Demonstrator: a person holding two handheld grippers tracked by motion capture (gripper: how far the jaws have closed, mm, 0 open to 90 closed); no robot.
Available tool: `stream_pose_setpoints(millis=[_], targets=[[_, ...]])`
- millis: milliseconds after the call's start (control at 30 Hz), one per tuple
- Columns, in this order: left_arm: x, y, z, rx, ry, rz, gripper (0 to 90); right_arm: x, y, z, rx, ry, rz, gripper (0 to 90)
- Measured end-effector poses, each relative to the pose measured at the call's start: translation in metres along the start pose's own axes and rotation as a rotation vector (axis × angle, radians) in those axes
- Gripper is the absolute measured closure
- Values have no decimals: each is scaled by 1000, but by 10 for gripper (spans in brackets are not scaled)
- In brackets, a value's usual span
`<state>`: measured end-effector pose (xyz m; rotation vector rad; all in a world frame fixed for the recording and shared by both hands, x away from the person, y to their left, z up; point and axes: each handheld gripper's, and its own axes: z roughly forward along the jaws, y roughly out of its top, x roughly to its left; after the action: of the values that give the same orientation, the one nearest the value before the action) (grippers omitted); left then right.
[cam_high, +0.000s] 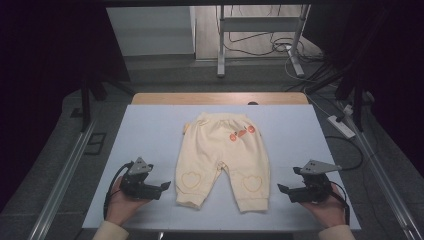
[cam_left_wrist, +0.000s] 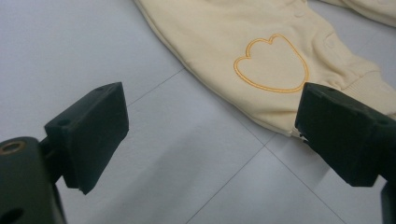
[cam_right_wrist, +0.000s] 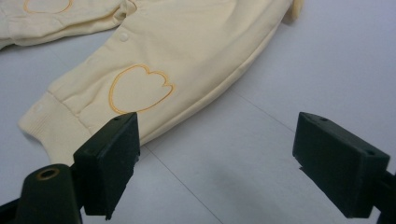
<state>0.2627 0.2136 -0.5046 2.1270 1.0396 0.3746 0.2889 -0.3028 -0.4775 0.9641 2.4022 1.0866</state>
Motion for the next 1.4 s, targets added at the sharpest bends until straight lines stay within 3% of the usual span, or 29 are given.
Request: stream_pose_setpoints(millis=[800,1400], targets=[[-2,0,0,1,-4,9,102,5,3,4,11,16,-10,150],[-3,1,3,4,-20,22,106,20,15,15,1,52,-34,150]])
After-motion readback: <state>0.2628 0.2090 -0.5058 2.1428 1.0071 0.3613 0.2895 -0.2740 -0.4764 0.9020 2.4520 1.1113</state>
